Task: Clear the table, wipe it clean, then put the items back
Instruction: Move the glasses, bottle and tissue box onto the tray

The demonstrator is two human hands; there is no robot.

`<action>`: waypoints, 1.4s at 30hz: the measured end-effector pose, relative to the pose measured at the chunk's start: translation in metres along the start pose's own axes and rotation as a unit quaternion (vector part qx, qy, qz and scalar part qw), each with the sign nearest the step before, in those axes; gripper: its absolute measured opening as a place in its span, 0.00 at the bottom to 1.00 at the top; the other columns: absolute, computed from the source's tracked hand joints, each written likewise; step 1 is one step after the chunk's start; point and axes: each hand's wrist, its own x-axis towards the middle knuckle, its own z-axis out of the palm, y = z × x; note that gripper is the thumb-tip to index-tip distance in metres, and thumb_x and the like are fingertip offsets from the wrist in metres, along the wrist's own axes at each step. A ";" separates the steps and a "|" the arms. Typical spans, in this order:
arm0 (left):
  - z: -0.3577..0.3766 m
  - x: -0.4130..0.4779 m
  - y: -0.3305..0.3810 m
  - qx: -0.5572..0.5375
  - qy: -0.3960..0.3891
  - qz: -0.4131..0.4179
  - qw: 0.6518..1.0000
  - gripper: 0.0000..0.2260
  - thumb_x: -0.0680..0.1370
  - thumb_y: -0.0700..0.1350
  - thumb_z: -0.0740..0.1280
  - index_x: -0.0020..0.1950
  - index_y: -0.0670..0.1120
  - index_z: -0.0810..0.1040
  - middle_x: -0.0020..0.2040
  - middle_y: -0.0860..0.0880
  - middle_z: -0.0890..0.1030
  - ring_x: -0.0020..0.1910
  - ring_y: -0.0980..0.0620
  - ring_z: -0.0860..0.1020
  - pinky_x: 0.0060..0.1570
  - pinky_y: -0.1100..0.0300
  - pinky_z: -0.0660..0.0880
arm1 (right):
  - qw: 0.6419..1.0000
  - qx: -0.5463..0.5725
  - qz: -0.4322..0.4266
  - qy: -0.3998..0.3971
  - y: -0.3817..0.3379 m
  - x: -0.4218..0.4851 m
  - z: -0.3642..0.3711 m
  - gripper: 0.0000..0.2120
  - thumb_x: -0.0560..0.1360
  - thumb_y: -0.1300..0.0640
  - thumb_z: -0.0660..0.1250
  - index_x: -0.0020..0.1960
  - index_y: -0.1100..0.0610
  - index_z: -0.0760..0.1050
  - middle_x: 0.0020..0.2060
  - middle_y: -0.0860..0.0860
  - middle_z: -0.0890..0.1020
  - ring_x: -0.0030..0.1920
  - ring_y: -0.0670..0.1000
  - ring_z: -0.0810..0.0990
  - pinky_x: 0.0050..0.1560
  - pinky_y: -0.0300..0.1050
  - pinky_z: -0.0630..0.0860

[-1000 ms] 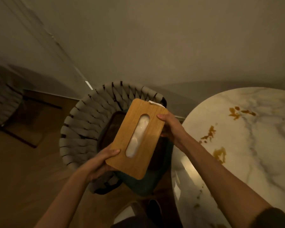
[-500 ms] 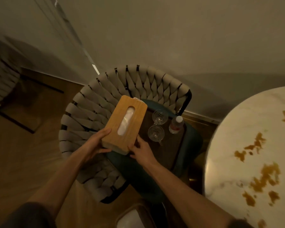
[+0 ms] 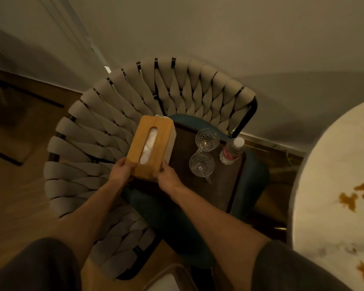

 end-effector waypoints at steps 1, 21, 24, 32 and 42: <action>-0.002 -0.002 -0.002 0.044 0.007 0.041 0.998 0.23 0.77 0.44 0.67 0.72 0.48 0.68 0.65 0.47 0.75 0.60 0.43 0.74 0.60 0.45 0.74 | 1.000 -0.004 0.009 -0.015 -0.002 -0.003 0.001 0.27 0.80 0.58 0.59 0.77 0.48 0.58 0.69 0.53 0.72 0.68 0.55 0.72 0.68 0.50 0.69; 0.072 -0.311 0.081 0.077 -0.160 0.279 0.944 0.09 0.79 0.39 0.62 0.49 0.49 0.81 0.41 0.49 0.84 0.38 0.54 0.81 0.39 0.64 0.76 | 0.979 0.024 -0.136 0.149 -0.013 -0.271 -0.153 0.11 0.81 0.60 0.61 0.45 0.59 0.80 0.38 0.55 0.84 0.37 0.48 0.83 0.38 0.36 0.77; 0.097 -0.366 0.075 0.083 -0.204 0.285 0.933 0.08 0.79 0.38 0.63 0.50 0.47 0.82 0.41 0.48 0.84 0.38 0.53 0.81 0.41 0.62 0.76 | 0.974 0.006 -0.137 0.182 0.013 -0.326 -0.181 0.10 0.80 0.61 0.62 0.44 0.58 0.80 0.37 0.54 0.84 0.37 0.50 0.84 0.41 0.40 0.79; 0.203 -0.496 0.056 0.136 -0.291 0.339 0.884 0.11 0.78 0.34 0.62 0.48 0.45 0.83 0.39 0.49 0.85 0.35 0.53 0.81 0.37 0.65 0.75 | 0.955 0.036 -0.129 0.265 0.101 -0.478 -0.263 0.08 0.77 0.64 0.64 0.42 0.59 0.80 0.36 0.56 0.84 0.33 0.50 0.82 0.34 0.34 0.74; 0.349 -0.627 0.044 0.174 -0.396 0.374 0.821 0.11 0.77 0.35 0.62 0.47 0.46 0.83 0.41 0.49 0.85 0.37 0.50 0.82 0.36 0.62 0.75 | 0.898 0.067 -0.130 0.416 0.200 -0.625 -0.403 0.07 0.77 0.65 0.64 0.44 0.59 0.80 0.37 0.57 0.85 0.34 0.51 0.82 0.36 0.37 0.75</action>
